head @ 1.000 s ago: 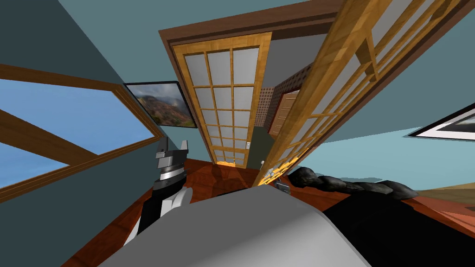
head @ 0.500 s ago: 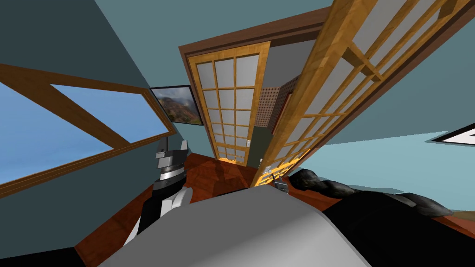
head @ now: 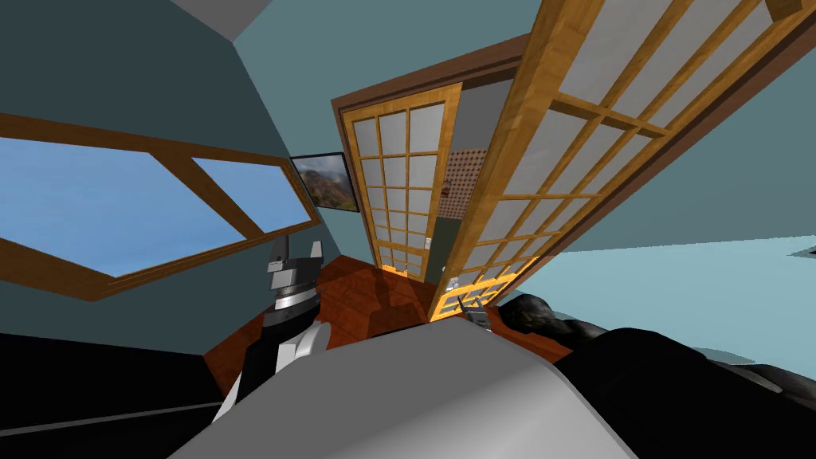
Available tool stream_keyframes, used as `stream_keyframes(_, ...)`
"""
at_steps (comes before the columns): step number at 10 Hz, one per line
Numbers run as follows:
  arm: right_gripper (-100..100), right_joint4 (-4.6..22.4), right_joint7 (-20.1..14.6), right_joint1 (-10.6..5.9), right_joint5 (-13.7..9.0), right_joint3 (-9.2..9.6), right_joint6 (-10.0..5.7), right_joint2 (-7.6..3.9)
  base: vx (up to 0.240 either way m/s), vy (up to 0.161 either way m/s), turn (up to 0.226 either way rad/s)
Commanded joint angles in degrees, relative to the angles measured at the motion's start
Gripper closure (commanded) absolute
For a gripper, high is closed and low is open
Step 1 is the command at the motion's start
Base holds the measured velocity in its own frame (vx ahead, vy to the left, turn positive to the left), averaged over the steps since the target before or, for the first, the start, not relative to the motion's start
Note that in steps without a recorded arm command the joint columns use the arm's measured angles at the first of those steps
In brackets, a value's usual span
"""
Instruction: Pull the door open
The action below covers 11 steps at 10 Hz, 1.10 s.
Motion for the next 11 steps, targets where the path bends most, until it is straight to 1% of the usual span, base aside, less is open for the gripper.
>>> stream_keyframes(1,-100,-1.2,-1.8,0.15,1.2,1.99,-1.77,-1.14,-0.205,-0.077,0.219)
stream_keyframes(2,-100,-1.6,-2.3,0.2,1.6,2.54,-2.25,-1.42,-0.185,-0.061,0.098)
stream_keyframes(3,-100,-2.2,-3.1,0.3,2.2,3.57,-3.15,-1.93,-0.168,-0.056,0.099)
stream_keyframes(5,-100,-3.4,-4.7,0.49,3.5,5.6,-4.92,-2.96,-0.176,-0.043,0.179)
stream_keyframes(6,-100,-4.2,-3.8,1.03,3.0,4.76,-3.8,-2.79,-0.085,-0.017,0.033)
stream_keyframes(7,-100,-4.4,-3.6,0.34,2.8,4.44,-3.05,-2.52,0.106,-0.014,0.047)
stream_keyframes(11,-100,-4.2,-3.0,-1.15,2.4,3.64,-1.64,-1.84,0.209,-0.016,0.046)
